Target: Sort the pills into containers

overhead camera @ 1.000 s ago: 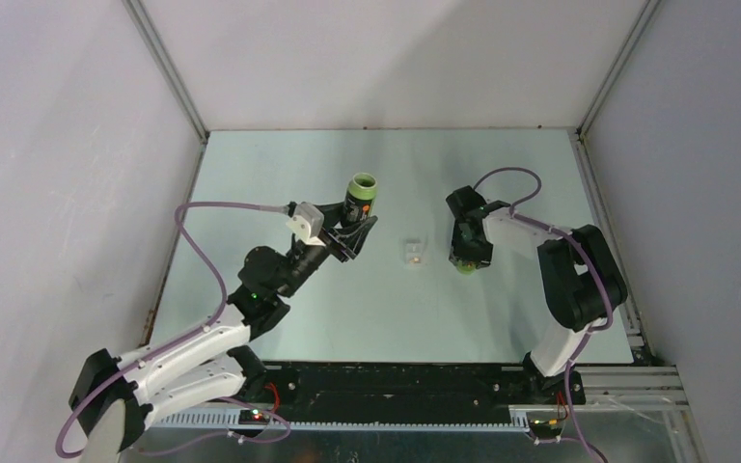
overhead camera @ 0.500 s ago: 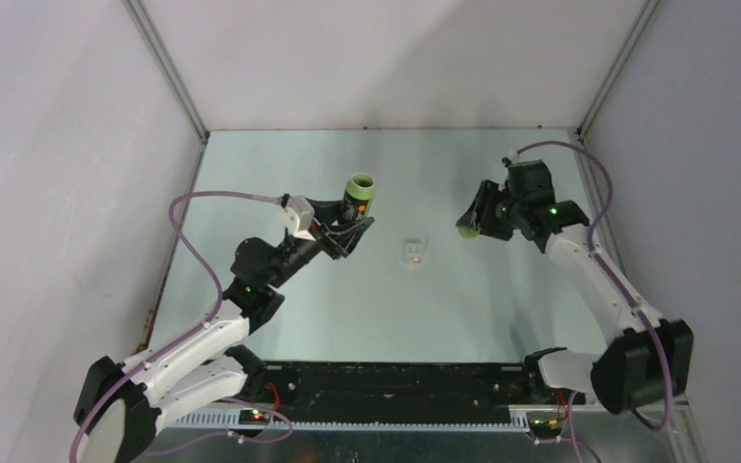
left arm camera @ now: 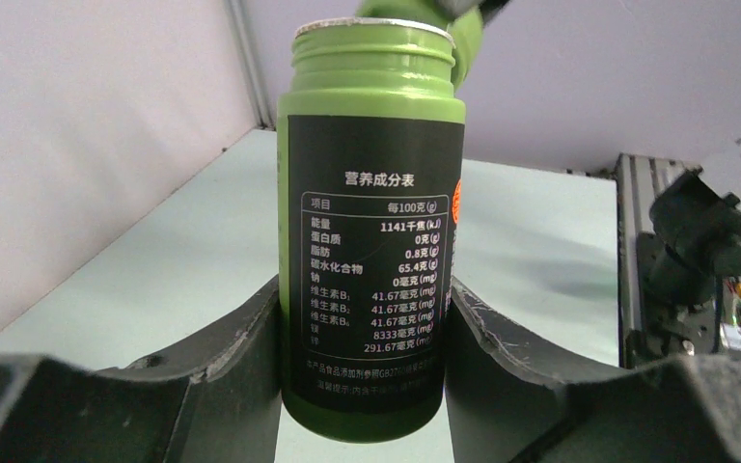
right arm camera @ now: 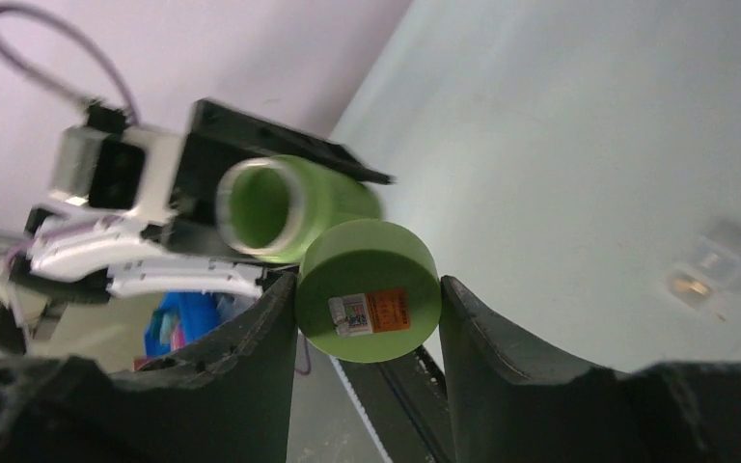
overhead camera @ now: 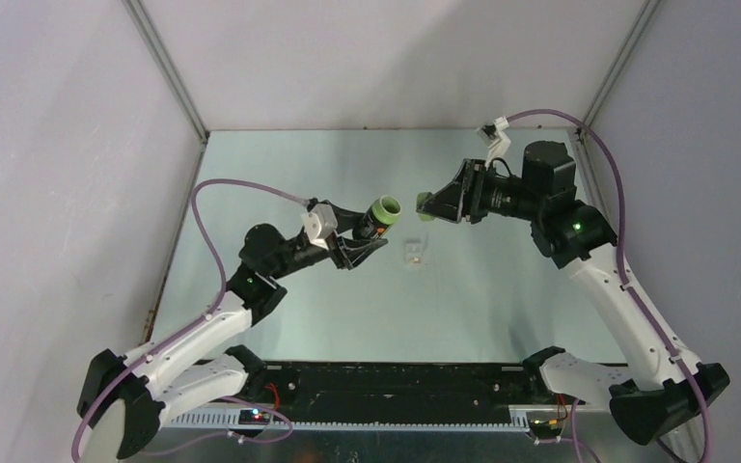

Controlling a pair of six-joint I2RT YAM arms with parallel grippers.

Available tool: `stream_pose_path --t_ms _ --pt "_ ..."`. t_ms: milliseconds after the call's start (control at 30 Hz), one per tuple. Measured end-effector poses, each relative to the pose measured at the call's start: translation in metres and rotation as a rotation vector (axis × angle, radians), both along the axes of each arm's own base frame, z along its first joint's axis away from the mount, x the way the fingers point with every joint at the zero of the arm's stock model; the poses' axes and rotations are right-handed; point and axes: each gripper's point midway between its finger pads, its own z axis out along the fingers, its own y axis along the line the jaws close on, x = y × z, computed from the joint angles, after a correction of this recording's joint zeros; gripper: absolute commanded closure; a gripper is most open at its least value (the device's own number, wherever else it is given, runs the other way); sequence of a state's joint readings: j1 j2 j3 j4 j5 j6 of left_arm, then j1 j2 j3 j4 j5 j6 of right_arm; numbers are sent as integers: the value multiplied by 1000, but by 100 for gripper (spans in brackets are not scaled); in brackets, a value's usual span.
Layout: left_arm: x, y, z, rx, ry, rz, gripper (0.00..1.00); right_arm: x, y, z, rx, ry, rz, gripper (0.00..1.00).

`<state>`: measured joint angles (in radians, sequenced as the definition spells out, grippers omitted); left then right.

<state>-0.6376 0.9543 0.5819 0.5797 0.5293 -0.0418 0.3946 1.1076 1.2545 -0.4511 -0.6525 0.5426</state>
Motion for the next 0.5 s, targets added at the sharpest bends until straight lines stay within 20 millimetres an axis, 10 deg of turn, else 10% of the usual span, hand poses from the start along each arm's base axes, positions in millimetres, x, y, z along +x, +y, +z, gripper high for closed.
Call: stream_pose_path --t_ms 200,500 --pt "-5 -7 -7 70 -12 -63 100 -33 26 28 0 -120 149 57" --pt "-10 -11 -23 139 11 -117 100 -33 34 12 -75 -110 162 56"
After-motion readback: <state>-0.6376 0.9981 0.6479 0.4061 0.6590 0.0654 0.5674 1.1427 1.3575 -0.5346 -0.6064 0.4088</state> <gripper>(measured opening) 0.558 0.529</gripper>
